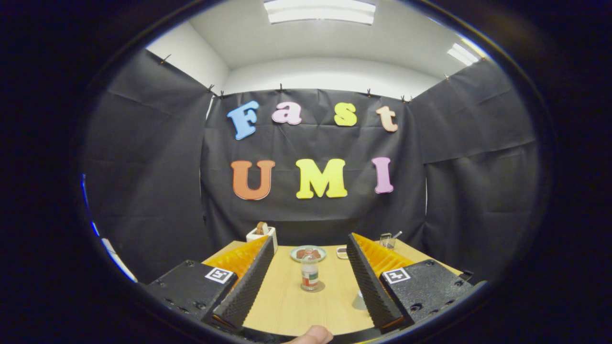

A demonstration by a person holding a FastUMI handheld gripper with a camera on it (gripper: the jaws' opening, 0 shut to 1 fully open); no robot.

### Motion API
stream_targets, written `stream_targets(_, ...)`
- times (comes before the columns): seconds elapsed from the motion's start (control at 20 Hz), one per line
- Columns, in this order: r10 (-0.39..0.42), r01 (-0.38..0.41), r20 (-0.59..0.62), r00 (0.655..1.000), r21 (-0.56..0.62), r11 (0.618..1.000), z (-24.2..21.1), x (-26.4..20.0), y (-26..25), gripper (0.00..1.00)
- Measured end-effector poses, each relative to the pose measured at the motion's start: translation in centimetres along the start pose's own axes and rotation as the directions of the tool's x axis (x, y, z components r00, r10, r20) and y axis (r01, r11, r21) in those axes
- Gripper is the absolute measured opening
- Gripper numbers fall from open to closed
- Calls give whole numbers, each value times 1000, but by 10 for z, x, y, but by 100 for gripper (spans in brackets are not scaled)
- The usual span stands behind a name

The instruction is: Take the bottle from table, then pour the juice into the cup, finally place the bottle on the coaster

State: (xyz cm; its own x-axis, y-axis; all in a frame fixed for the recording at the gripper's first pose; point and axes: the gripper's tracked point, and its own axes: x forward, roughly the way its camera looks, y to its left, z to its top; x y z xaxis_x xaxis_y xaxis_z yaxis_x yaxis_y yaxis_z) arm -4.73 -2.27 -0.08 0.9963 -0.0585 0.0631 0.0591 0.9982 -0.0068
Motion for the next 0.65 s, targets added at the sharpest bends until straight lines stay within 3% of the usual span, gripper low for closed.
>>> stream_targets(0.65,-30,30,-25,999,7,1000,-14,5,-17,98)
